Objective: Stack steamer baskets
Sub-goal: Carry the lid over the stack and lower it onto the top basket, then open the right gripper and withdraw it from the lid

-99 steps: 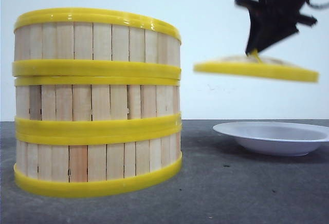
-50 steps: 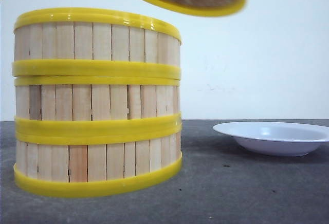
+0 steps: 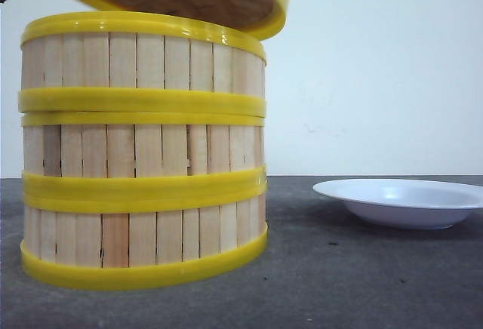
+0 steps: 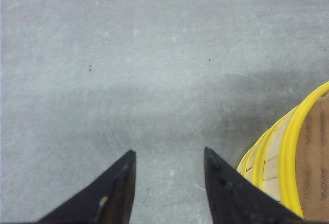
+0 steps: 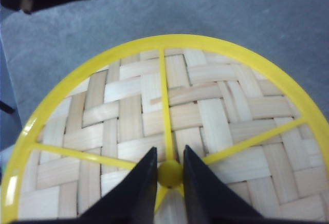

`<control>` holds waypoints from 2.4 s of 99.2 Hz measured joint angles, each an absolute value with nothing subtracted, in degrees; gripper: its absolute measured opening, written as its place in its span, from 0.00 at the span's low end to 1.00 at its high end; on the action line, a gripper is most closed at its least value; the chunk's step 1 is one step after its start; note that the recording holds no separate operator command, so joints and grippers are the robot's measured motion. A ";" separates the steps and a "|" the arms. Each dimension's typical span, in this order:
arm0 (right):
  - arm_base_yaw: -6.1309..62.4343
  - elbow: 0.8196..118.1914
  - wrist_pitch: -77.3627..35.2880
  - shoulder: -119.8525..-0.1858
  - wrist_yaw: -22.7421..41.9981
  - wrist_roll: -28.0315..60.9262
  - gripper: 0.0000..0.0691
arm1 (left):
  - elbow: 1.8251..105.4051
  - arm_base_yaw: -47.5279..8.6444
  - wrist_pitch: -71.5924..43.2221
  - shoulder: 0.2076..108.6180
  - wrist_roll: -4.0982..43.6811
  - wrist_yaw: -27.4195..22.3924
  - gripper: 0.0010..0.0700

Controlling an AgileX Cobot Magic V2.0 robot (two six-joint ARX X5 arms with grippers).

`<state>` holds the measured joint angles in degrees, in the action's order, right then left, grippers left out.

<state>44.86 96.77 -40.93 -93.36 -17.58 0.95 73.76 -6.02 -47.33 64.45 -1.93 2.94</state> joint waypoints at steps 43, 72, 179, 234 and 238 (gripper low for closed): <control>46.19 96.77 -39.33 -98.15 -15.22 2.83 0.08 | 73.76 -6.02 -47.37 64.45 -1.93 2.92 0.33; 46.06 96.79 -38.28 -98.41 -14.85 3.18 0.08 | 73.76 -6.02 -47.42 64.45 -1.93 2.94 0.33; 31.29 96.84 -47.20 -77.89 -7.92 2.98 0.53 | 73.76 -5.91 -48.73 63.00 -1.74 1.43 0.33; 4.32 55.86 -48.90 -51.48 -7.64 0.16 0.53 | 54.06 -5.91 -45.45 46.13 1.76 1.15 0.33; 4.10 53.39 -48.51 -50.59 -7.66 -0.36 0.53 | 52.84 -5.91 -45.54 45.15 2.00 1.17 0.33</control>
<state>4.10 53.39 -48.51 -50.59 -7.66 -0.36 52.84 -5.91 -45.54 45.15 2.00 1.17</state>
